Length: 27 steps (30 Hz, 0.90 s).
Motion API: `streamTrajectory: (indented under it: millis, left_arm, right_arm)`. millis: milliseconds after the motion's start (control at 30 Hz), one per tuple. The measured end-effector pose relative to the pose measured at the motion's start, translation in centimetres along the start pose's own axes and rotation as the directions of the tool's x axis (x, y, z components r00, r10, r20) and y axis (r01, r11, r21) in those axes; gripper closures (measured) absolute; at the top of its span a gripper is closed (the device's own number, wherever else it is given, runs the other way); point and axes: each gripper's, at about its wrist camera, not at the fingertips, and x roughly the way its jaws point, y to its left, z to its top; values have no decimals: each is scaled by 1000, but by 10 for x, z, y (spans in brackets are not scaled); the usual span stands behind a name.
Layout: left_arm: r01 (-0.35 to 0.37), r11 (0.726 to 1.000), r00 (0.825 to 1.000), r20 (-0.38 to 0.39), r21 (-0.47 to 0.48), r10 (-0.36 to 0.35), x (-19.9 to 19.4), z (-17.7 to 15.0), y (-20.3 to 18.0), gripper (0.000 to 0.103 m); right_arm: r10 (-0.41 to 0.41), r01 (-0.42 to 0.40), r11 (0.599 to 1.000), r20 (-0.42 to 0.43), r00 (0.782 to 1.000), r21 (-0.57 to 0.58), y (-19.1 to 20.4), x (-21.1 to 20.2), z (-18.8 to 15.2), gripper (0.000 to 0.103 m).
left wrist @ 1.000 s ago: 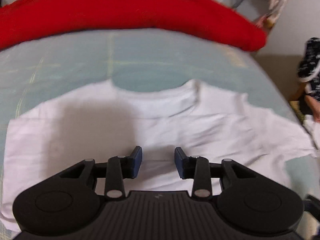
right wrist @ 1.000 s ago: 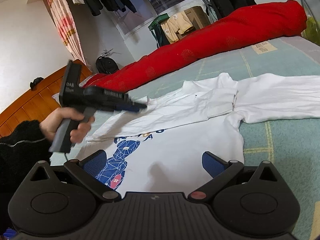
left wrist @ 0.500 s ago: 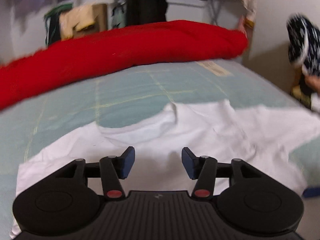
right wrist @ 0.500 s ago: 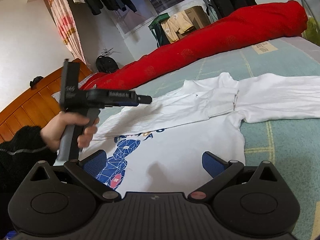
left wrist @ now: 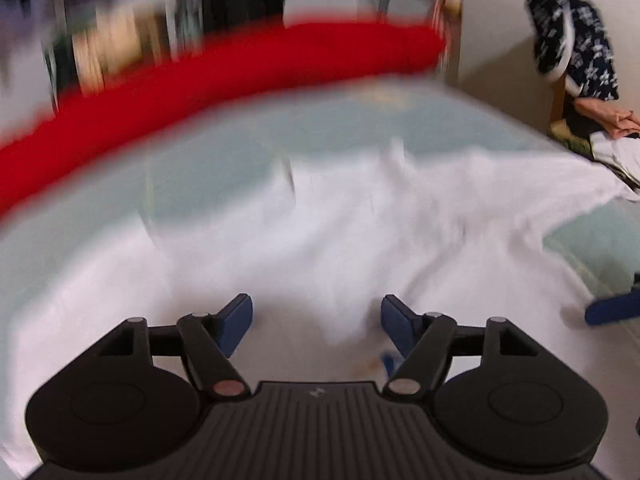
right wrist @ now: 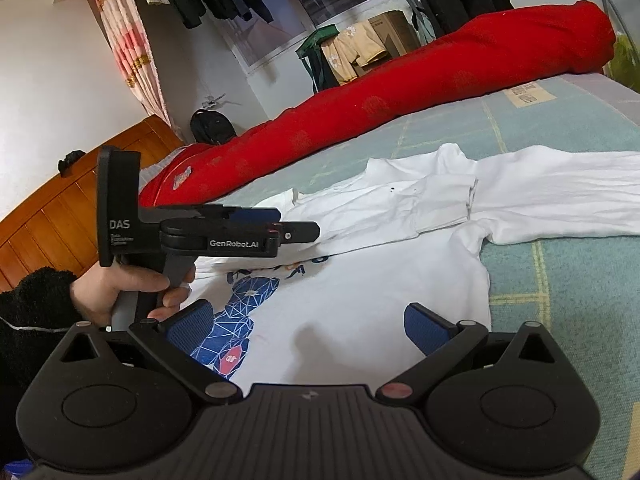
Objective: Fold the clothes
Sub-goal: 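Open the left gripper and smooth the shirt body flat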
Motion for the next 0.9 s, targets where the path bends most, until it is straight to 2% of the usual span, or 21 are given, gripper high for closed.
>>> streamTrajectory:
  millis: [33,100,167,267,367,467,533,633,700,733,800,833,867,900]
  left_arm:
    - [18,999,999,-34,-36,-19,2,-2,2,32]
    - [49,996,998,-31,-77,-52,-10,3,13,32]
    - [77,985,997,14,-157,-76,-25,6,30,31]
    - [13,968,1000,24,-250,-7,-39,4,59,31]
    - [-63,942,998,-49,-330,49,-40,-16,83,31]
    - [-157,903,985,-134,-399,112,-43,-40,109,32]
    - [-149,874,987,-122,-463,104,-56,-47,127,32]
    - [-90,832,996,-33,-547,85,-79,-43,145,32]
    - [-33,821,998,18,-570,53,-81,-42,150,29]
    - [-27,817,999,13,-576,42,-79,-43,152,29]
    - [-78,818,997,-39,-570,68,-69,-50,154,30]
    - [-141,824,990,-78,-549,118,-63,-54,155,32]
    - [-195,816,981,-100,-544,167,-60,-57,157,40]
    - [-195,800,981,-92,-568,173,-64,-61,161,46]
  right_arm:
    - [1,-1,1000,-1,1000,0,0,0,0,0]
    - [-2,2,1000,-1,1000,-1,0,0,0,0]
    - [1,-1,1000,1,1000,1,0,-1,0,0]
    - [5,-5,1000,3,1000,3,0,0,1,0]
    - [2,-2,1000,1,1000,2,0,0,1,0]
    - [6,-6,1000,9,1000,8,-1,-1,1,0]
    - [10,-10,1000,11,1000,12,-1,-1,1,0]
    - [15,-15,1000,11,1000,18,-1,-1,1,0]
    - [17,-17,1000,11,1000,15,0,-1,1,0]
    - [17,-17,1000,10,1000,13,0,-1,1,0]
    - [17,-17,1000,6,1000,11,1,0,1,0]
    - [13,-13,1000,5,1000,10,1,0,0,0]
    - [12,-12,1000,5,1000,11,1,0,0,0]
    - [13,-13,1000,6,1000,11,1,0,0,0]
